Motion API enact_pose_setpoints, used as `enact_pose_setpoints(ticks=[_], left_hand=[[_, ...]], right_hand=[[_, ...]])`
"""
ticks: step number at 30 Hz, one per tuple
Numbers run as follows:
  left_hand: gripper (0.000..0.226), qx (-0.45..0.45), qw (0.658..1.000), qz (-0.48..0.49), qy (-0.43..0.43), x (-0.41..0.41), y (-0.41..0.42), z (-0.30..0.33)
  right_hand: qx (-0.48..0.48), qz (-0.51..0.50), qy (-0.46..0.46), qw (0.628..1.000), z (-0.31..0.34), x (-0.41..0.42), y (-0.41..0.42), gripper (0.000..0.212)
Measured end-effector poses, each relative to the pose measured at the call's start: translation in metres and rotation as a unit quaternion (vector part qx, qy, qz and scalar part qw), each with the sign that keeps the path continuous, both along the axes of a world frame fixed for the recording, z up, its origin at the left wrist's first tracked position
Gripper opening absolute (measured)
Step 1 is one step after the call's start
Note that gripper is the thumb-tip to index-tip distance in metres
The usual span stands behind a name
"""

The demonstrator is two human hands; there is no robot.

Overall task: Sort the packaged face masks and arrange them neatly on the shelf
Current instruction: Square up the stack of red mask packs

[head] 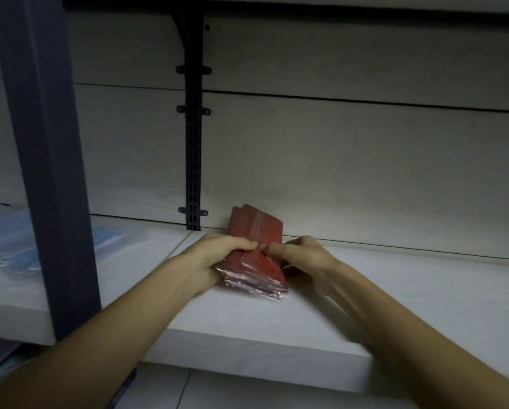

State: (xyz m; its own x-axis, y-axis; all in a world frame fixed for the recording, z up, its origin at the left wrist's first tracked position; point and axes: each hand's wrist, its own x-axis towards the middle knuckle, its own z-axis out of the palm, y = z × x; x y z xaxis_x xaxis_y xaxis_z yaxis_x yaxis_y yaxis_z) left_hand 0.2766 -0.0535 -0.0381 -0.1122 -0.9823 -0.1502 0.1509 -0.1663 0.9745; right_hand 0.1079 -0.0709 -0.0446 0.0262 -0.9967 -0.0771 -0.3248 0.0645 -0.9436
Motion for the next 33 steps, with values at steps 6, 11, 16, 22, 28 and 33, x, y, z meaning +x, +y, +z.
enact_pose_setpoints(ticks=[6, 11, 16, 22, 28, 33], left_hand=[[0.042, -0.13, 0.991, -0.014, 0.025, -0.013, -0.009, 0.006], [0.039, -0.243, 0.969, 0.035, 0.007, -0.014, -0.007, 0.0], [0.035, -0.274, 0.961, 0.032, 0.01, -0.015, -0.004, 0.002], [0.039, -0.28, 0.959, 0.031, -0.031, -0.016, -0.001, 0.001], [0.045, -0.271, 0.961, 0.031, -0.04, -0.018, 0.001, 0.002], [0.045, -0.269, 0.96, 0.013, -0.076, -0.019, -0.002, -0.002]], right_hand=[[-0.153, 0.014, -0.151, 0.977, 0.008, 0.001, 0.008, 0.05], [-0.198, 0.03, -0.169, 0.965, 0.007, 0.001, 0.008, 0.067], [-0.314, 0.015, -0.095, 0.945, 0.007, 0.002, 0.007, 0.027], [-0.297, 0.04, -0.098, 0.949, 0.001, 0.004, 0.008, 0.035], [-0.283, 0.027, -0.115, 0.952, 0.002, 0.005, 0.008, 0.037], [-0.273, 0.011, -0.126, 0.954, 0.005, 0.003, 0.005, 0.041]])
